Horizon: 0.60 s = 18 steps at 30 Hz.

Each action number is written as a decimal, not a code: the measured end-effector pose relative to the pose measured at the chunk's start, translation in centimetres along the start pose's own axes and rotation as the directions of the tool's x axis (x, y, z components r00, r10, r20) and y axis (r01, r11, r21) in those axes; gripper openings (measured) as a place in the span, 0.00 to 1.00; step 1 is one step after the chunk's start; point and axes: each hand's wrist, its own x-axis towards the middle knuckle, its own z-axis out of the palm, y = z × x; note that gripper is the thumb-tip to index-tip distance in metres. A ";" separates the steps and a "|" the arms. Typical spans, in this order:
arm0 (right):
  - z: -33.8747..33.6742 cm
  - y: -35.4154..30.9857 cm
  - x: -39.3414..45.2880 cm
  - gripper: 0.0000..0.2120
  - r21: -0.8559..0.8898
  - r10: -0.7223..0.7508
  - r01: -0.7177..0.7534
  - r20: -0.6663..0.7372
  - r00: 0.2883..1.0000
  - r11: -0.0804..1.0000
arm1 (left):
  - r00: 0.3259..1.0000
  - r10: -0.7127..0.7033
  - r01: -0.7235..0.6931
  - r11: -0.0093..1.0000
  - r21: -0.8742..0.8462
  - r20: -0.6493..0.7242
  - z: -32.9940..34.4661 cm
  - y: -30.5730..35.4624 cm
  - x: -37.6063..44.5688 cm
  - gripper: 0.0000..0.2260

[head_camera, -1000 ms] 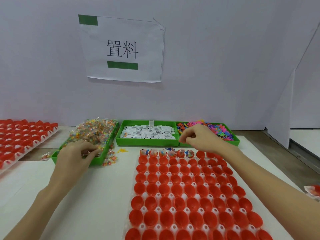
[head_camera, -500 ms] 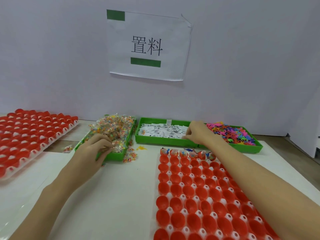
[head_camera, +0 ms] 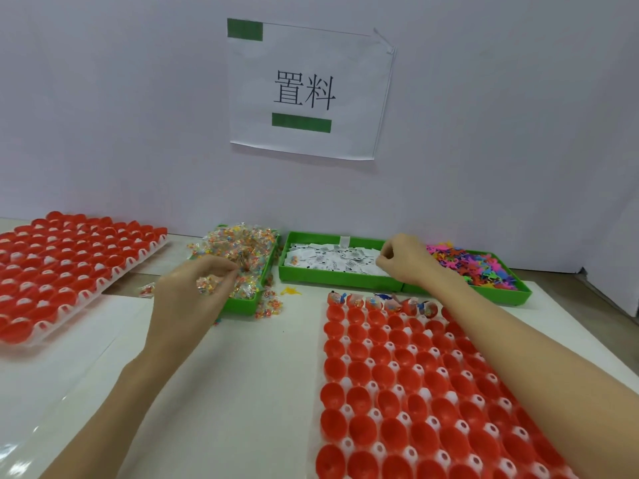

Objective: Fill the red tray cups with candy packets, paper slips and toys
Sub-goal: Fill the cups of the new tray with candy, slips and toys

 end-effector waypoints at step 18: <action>-4.9 -0.4 -18.4 0.11 0.433 -0.362 0.317 0.024 0.932 0.844 | 0.791 -0.154 0.557 0.583 -0.592 0.592 4.8 14.8 -7.3 0.06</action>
